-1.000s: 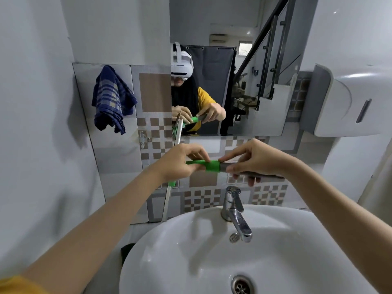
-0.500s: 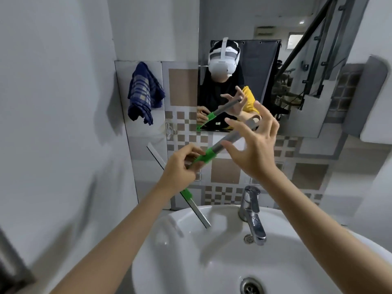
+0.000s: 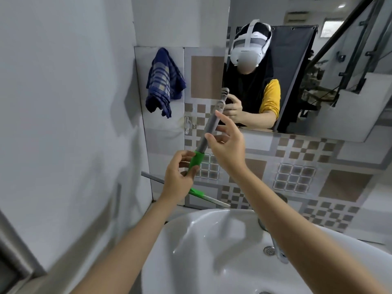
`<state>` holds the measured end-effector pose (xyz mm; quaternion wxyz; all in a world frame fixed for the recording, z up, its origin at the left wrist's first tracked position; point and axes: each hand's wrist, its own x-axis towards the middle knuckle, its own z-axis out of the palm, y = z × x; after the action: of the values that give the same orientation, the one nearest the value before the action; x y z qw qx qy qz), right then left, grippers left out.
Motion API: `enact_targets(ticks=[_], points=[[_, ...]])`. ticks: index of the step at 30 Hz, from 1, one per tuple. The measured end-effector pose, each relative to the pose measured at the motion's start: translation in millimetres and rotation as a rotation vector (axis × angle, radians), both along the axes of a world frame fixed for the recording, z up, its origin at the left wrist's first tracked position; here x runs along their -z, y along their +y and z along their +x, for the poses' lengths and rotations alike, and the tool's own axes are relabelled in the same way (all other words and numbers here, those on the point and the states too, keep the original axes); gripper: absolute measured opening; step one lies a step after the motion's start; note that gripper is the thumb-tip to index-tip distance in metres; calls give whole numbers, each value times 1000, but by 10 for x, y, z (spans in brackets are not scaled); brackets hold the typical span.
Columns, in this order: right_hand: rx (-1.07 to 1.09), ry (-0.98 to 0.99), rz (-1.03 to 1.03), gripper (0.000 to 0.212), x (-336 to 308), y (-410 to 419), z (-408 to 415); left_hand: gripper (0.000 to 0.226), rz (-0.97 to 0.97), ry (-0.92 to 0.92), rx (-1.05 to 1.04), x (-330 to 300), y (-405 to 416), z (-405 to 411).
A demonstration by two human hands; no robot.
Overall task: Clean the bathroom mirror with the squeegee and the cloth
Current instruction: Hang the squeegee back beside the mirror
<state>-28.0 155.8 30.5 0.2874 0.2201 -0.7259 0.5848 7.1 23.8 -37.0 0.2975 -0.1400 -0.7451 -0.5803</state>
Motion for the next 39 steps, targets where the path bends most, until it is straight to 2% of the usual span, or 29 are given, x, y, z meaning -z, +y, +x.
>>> enact_targets(ticks=[6,13,20,30,36,39], points=[[-103,-47,7,57,24,-315,-339,31,49,-51,-100,85,-215,-255],[-167,-101,67,55,333,-475,-538,31,23,-113,-68,376,-391,-386],[-166,-194,89,54,679,-549,-631,30,-16,-220,-62,681,-432,-468],[-123,-260,104,54,844,-569,-752,31,-27,-304,-66,827,-435,-566],[-97,-263,191,54,852,-552,-760,31,-83,-350,-52,808,-467,-603],[-11,-161,282,50,756,-541,-745,32,-103,-344,-94,707,-533,-586]])
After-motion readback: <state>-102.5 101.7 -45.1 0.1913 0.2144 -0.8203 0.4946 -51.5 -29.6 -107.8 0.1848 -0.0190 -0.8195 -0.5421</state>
